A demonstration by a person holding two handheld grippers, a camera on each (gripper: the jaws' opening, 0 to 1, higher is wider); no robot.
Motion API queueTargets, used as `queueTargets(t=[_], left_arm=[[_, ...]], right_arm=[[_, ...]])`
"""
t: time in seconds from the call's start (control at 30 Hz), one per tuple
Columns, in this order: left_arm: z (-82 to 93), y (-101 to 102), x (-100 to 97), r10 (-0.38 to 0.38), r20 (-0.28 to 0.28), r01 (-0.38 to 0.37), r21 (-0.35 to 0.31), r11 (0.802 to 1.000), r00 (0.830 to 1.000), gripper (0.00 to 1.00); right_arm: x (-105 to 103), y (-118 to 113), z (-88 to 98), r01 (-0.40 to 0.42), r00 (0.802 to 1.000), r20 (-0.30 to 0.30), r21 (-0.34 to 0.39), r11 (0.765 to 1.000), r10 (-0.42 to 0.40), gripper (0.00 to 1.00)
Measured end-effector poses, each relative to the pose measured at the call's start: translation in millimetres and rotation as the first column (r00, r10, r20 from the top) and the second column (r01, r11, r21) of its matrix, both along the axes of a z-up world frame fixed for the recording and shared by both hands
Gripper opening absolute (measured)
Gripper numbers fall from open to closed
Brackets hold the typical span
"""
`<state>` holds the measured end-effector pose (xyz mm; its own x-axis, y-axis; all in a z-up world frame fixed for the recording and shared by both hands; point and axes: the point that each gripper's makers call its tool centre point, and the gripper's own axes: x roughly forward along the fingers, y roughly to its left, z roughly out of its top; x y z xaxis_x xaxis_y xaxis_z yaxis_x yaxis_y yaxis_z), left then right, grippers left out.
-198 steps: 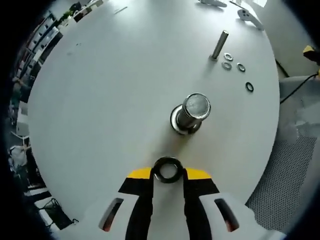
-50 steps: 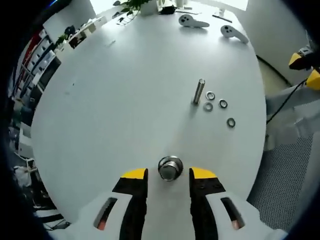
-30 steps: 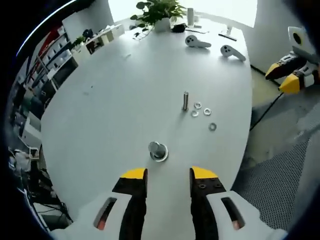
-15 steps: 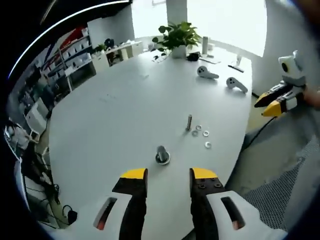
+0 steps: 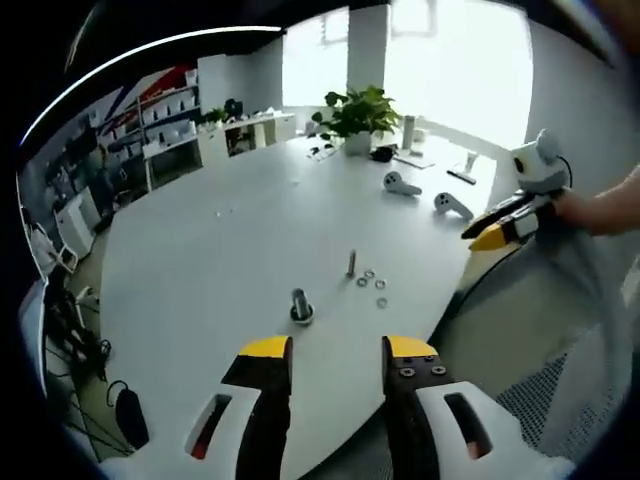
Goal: Place the washer onto the threaded stud by aligning its center hole with the stud, sliding it down to the base, and recovering from edge contact or off-axis alignment until the washer reaches the visible bottom stop.
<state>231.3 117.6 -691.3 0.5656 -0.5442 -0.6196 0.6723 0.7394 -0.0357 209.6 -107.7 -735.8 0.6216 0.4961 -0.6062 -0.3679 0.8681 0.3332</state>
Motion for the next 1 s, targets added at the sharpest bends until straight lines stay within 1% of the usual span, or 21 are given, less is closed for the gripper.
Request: queueTargets(t=[0.07,0.2,0.3,0.47,0.63,0.73,0.9,1.0], left_arm=[[5.9,6.2,0.7,0.037,0.018,-0.037,-0.028,0.999,0.999,0.34],[3.9,16.3,-8.4,0.061,0.020,-0.061,-0.005,0.998,0.998,0.33],[4.1,20.7,-14.5,0.081,0.013,-0.081,-0.014,0.997,0.997,0.34],[8.3,23.4,-19.8,0.103,0.027,-0.103,-0.025,0.994,0.994,0.34],[7.8,26.1,-25.2,0.093,0.036,-0.093,-0.020,0.996,0.995,0.33],[3.5,29.3,-29.0,0.111,0.018,-0.110,-0.045,0.993,0.994,0.33],[0.3,26.1,-37.5,0.077,0.019,-0.076,-0.037,0.996,0.997,0.32],[-1.5,25.4,-40.3,0.071,0.017,-0.071,-0.042,0.997,0.997,0.31]], right_arm=[[-0.5,0.1,0.4,0.001,1.000,0.001,0.003,1.000,-0.001,0.30],[-1.9,2.0,-0.9,-0.013,1.000,-0.007,-0.002,1.000,0.013,0.30],[-0.7,0.5,0.1,-0.007,1.000,0.001,-0.003,1.000,0.007,0.30],[-0.5,-0.2,0.5,-0.003,1.000,0.004,-0.003,1.000,0.003,0.30],[-1.5,1.4,-0.8,-0.014,1.000,-0.004,-0.010,1.000,0.014,0.30],[-1.9,1.4,-1.5,-0.015,1.000,-0.007,-0.011,1.000,0.015,0.30],[-2.1,0.6,-2.5,-0.014,1.000,-0.011,-0.014,1.000,0.014,0.30],[-2.6,0.8,-2.6,-0.016,1.000,-0.012,-0.017,1.000,0.016,0.30]])
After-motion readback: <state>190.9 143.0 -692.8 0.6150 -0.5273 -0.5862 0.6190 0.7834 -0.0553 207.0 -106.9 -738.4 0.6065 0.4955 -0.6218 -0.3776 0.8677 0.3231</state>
